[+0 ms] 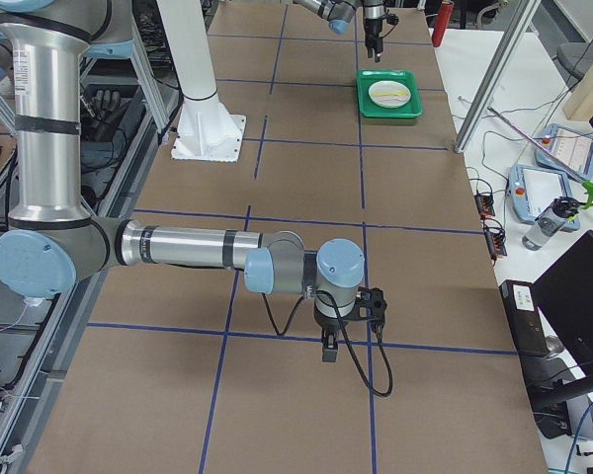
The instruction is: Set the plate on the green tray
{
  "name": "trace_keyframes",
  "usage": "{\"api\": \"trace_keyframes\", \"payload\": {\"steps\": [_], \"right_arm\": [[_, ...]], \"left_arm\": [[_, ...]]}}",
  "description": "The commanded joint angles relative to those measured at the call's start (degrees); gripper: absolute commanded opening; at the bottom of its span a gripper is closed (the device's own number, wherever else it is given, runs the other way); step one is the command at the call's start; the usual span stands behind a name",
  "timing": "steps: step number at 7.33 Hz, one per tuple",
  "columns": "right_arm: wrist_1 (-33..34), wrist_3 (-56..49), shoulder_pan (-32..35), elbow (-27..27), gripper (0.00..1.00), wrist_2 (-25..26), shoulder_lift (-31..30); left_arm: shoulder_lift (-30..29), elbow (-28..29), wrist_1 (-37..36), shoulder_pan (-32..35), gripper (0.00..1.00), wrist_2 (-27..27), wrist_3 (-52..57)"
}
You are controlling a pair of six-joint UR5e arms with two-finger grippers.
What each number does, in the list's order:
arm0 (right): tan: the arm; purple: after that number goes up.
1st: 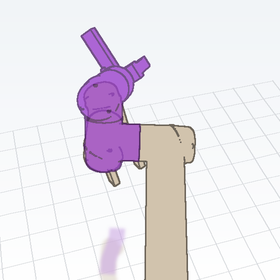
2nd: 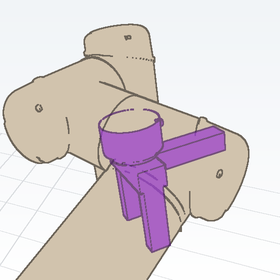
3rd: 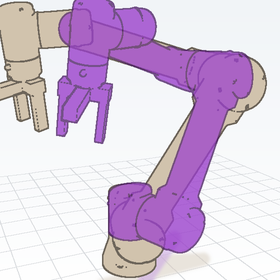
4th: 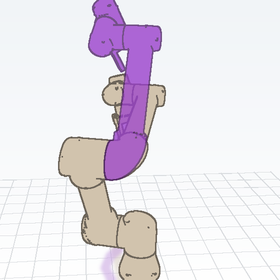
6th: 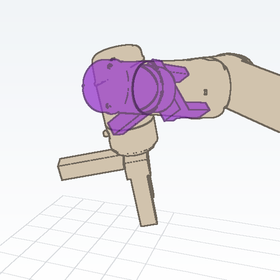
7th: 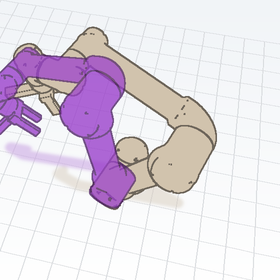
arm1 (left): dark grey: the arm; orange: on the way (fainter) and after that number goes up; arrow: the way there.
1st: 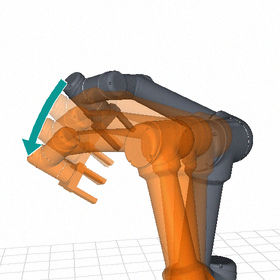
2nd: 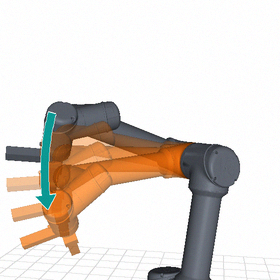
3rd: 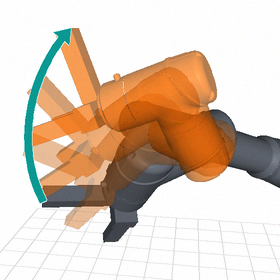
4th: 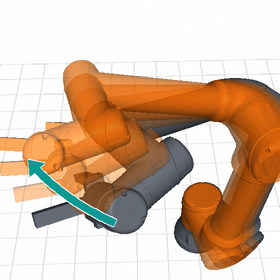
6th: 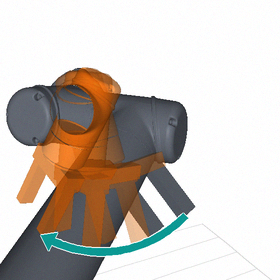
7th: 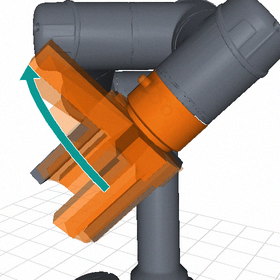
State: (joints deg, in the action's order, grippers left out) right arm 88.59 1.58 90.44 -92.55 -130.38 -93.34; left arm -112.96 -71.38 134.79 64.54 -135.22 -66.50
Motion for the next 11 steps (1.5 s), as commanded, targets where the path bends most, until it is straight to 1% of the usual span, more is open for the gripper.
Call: {"api": "trace_keyframes", "payload": {"steps": [1, 2, 3, 4, 6, 7, 9, 11], "right_arm": [[0.0, 0.0, 0.0, 0.0, 1.0, 0.04, 0.0], [0.09, 0.0, 0.0, 0.0, 1.0, 0.04, 0.0], [0.0, 0.0, 0.0, 0.0, 1.0, -0.05, 0.0], [0.0, 0.0, 0.0, 0.0, 1.0, 0.04, 0.0], [0.0, 0.0, 0.0, 0.0, 1.0, 0.04, 0.0], [0.0, 0.0, 0.0, 0.0, 1.0, 0.04, 0.0], [0.0, 0.0, 0.0, 0.0, 1.0, 0.04, 0.0], [0.0, 0.0, 0.0, 0.0, 1.0, -0.05, 0.0]], "left_arm": [[9.21, -10.65, -13.32, 6.0, 1.0, -1.1, 17.8], [13.25, -15.14, -21.15, 9.43, 1.0, -0.58, 27.64], [17.82, -18.67, -25.5, 13.03, 1.0, -0.48, 38.44], [22.04, -19.92, -26.58, 16.46, 1.0, -0.48, 45.86], [27.42, -20.46, -27.81, 22.0, 1.0, -0.48, 57.66], [28.84, -20.81, -30.61, 23.86, 1.0, -0.48, 61.71], [28.85, -22.39, -35.01, 25.37, 1.0, -0.48, 64.65], [28.68, -22.22, -35.29, 25.72, 1.0, -0.4, 64.65]]}}
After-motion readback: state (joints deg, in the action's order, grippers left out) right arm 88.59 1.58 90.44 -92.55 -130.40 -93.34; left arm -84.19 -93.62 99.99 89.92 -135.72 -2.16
